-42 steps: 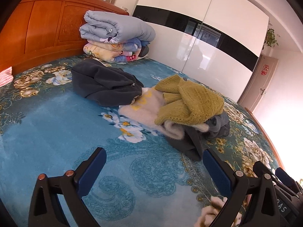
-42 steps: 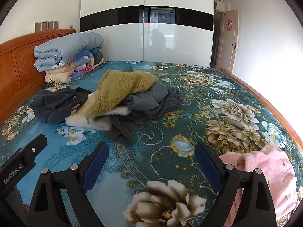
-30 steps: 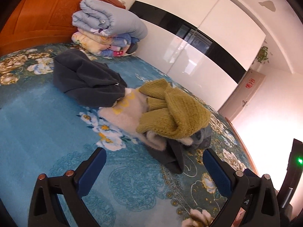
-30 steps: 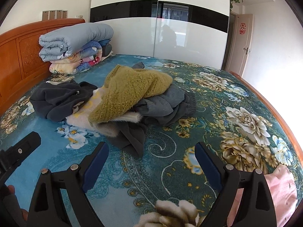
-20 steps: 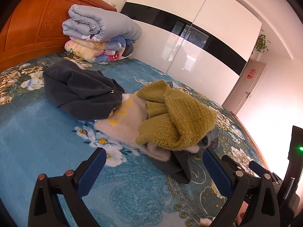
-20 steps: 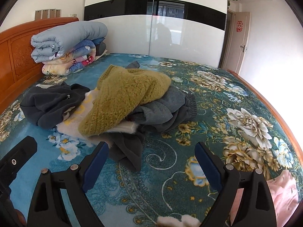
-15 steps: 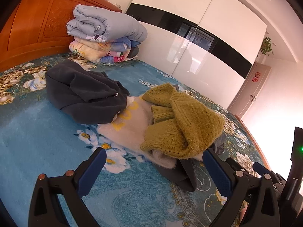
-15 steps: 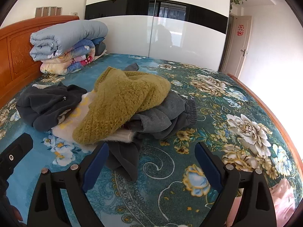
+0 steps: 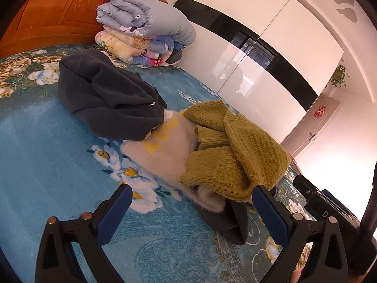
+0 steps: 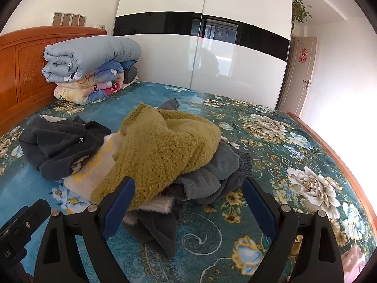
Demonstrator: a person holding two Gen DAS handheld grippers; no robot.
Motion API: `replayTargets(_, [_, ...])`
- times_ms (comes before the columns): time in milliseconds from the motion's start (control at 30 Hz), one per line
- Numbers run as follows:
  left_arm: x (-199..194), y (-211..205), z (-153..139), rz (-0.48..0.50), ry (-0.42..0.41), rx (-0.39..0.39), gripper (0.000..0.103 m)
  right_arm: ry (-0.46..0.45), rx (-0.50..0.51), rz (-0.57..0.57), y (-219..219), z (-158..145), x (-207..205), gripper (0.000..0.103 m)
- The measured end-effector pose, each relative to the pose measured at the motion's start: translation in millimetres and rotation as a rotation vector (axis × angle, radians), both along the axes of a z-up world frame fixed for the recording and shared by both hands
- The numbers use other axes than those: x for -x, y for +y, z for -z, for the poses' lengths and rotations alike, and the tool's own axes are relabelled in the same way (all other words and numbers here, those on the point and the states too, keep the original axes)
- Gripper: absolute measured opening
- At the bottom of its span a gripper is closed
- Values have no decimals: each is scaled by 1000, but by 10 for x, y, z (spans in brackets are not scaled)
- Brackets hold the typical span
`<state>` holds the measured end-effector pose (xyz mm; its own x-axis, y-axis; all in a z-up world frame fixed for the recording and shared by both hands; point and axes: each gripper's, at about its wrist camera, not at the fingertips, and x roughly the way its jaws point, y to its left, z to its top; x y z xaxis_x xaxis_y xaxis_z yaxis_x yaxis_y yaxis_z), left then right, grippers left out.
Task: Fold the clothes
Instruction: 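Reach the right gripper toward the yellow sweater on the clothes pile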
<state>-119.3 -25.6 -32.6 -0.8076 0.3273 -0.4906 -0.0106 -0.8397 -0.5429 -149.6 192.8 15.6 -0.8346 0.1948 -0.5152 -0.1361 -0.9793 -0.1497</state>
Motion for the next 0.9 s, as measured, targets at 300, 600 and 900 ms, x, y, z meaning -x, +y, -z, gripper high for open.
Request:
replayTargets(300, [84,-125,179,-44,-73,0,103,-57,-11,-64,-225,63,118,93])
replayTargets(600, [143,-105,242,-12,-101,-23,103,-146,19,-97,-350,122,250,93])
replayTargets(900, [186,-163,330,-10,-130,-85,103,-229,-50,-135,-505,135,438,93])
